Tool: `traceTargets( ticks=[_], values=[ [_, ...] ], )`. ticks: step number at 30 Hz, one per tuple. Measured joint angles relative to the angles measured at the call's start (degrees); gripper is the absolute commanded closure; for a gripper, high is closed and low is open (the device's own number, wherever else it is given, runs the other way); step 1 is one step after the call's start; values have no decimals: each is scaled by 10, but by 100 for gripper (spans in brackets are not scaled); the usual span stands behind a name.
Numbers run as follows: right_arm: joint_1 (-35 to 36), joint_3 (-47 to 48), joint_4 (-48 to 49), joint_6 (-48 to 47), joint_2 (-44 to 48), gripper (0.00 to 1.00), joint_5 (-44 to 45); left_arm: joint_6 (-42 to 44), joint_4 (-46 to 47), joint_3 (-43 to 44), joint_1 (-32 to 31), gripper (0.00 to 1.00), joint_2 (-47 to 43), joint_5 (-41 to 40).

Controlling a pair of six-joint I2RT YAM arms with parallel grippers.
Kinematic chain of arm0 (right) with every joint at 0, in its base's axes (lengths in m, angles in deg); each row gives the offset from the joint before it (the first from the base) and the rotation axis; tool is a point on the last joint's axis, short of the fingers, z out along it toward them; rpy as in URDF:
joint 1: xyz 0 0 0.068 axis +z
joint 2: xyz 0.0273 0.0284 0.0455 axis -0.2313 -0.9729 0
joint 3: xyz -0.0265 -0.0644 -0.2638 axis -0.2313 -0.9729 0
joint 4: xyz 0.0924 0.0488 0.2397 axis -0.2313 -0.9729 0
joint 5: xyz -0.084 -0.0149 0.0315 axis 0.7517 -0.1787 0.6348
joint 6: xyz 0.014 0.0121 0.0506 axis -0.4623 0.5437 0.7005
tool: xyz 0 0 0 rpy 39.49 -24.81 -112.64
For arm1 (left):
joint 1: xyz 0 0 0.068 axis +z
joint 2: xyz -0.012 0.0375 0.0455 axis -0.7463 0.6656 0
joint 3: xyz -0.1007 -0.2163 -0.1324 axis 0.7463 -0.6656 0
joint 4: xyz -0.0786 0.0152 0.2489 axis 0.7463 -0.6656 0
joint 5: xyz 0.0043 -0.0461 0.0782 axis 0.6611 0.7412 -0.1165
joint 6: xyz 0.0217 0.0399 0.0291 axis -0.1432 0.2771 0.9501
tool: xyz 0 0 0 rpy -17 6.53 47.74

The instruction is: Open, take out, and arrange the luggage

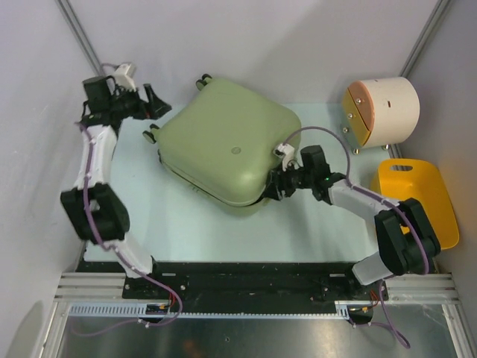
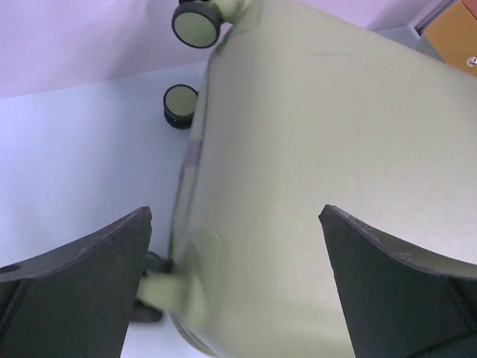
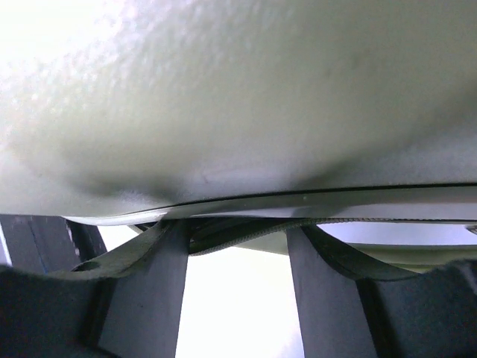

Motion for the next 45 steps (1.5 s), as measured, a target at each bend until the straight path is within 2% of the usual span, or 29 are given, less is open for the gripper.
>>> traceTargets(
  ticks=[2,5,10,14,17,20,23,26,30,36,40,45],
  values=[
    [36,2,44,29,-16,44,29,15,-4,-68,22,0,-76,-16],
    [85,22,99,60,-49,45,72,33,-7,-149,21,0,-177,-24],
    [115,31,128,71,-60,46,112,52,-8,-218,17,0,-250,-23],
    [90,26,94,30,-18,43,84,61,-9,-251,22,2,-255,-3],
    [49,23,60,-5,61,41,48,76,-9,-285,19,2,-261,22],
    [0,24,58,-21,107,33,37,93,-14,-319,5,2,-279,22],
    [-25,24,60,-23,101,29,45,95,-13,-341,1,2,-305,25],
    [-40,29,78,-8,63,29,59,77,-14,-361,34,1,-323,42],
    [-56,52,112,18,3,27,90,45,-14,-388,136,1,-334,71],
    [-78,91,217,33,-35,27,164,10,-14,-396,247,10,-322,78],
    [-96,165,300,29,-99,26,248,-7,-12,-395,262,15,-271,50],
    [-112,237,358,17,-191,25,304,-35,-7,-374,259,16,-175,44]
  ],
)
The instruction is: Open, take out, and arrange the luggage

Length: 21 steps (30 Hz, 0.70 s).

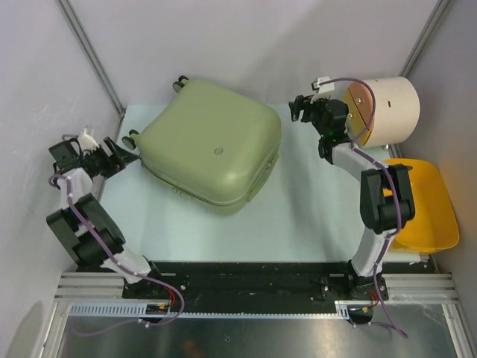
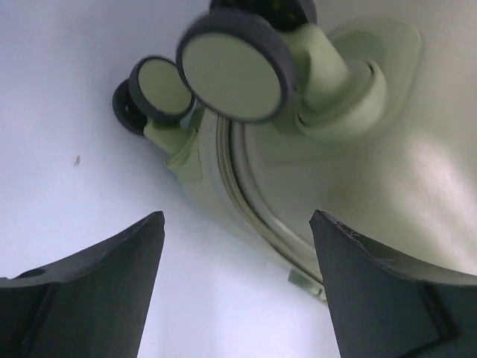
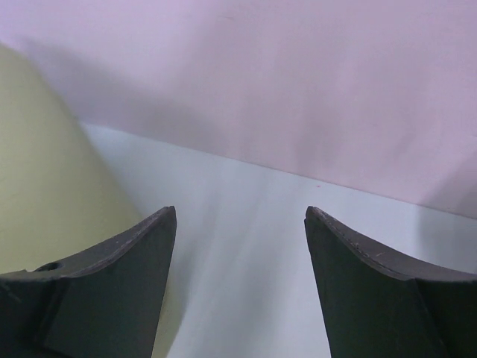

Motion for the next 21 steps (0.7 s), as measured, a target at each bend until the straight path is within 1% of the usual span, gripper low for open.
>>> traceTargets(
  ticks=[5,9,14,16,19,21],
  values=[
    [-14,70,12,-1,-93,25,33,-10,11,84,-26,17,107,3],
    [-28,152,4,1,-167,25,3,-1,19,155,-52,17,165,-14],
    [-38,283,-19,8,-268,27,-88,1,28,214,-72,18,219,-25],
    [-37,331,-31,10,-309,29,-141,1,33,221,-75,18,227,-25],
    [-31,360,-48,14,-342,35,-210,2,34,221,-76,17,227,-26],
    [-24,362,-60,18,-353,42,-268,2,35,220,-77,16,227,-26]
  ],
)
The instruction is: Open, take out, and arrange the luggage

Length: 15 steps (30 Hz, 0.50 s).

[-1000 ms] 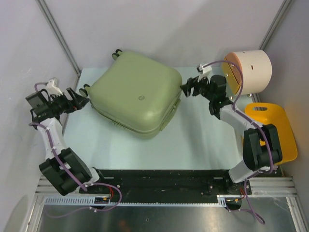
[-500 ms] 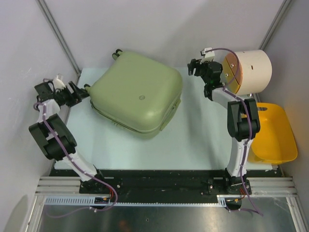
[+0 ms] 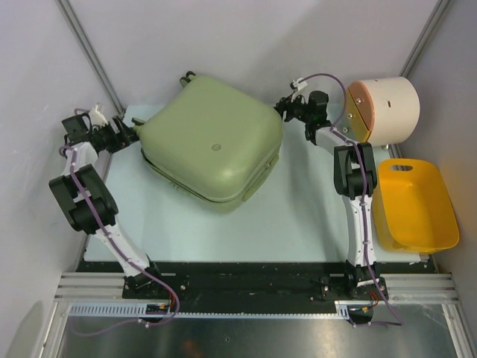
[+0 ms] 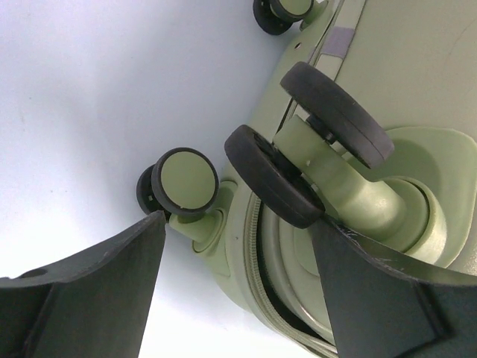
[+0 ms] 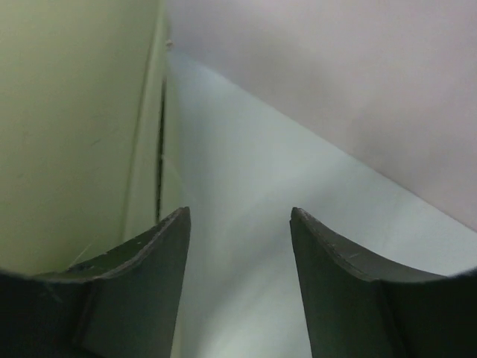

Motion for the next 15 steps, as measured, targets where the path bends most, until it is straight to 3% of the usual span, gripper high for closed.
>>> traceTargets(
  ticks=[4,7,12,15],
  values=[
    [4,-20,6,7,3,50,-78,1,20,-28,0,16,-12,-7],
    [-2,-95,23,19,38,53,-112,1,41,-64,-1,17,-28,-11],
    [-13,-256,36,30,135,51,-111,8,63,-76,-16,18,-35,-23],
    [-20,-301,-1,22,179,48,-103,13,61,-63,-35,18,-30,-38]
  ],
)
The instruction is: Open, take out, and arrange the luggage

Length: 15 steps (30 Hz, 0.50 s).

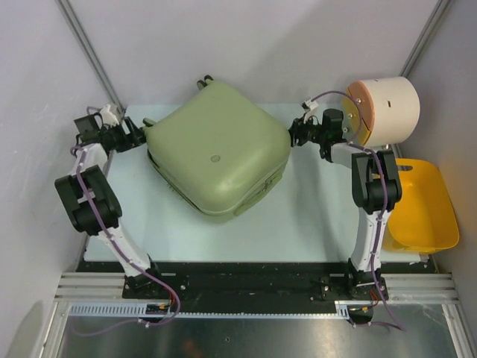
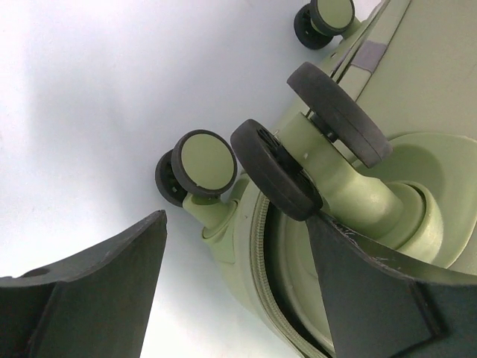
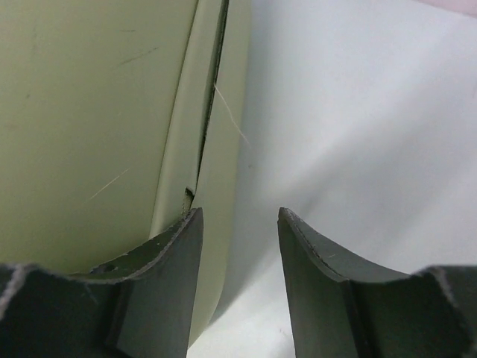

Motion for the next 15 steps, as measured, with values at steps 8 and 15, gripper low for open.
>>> traceTargets(
  ticks=[8,15],
  values=[
    [-40,-39,-137,-16,104,35,62,-19,-15,55,-26,14,33,-1],
    [-103,-184,-202,-21,321,33,90,-26,-41,61,12,12,17,55]
  ],
)
